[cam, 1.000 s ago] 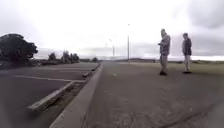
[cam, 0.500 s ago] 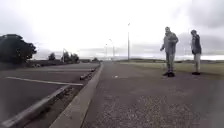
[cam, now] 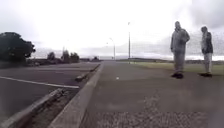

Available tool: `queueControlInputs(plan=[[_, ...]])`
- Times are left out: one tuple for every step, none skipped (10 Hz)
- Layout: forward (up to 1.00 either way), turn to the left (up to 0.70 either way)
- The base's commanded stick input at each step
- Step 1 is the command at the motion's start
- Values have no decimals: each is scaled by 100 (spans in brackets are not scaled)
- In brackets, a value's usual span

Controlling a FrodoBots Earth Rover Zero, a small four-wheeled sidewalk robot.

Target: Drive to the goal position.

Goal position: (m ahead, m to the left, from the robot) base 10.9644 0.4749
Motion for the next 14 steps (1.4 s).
queueControlInputs(plan=[[100, 0], [100, 0], [100, 0], [100, 0], [100, 0], [100, 0], [100, 0], [100, 0], [100, 0], [100, 0], [100, 0], [100, 0], [100, 0], [100, 0]])
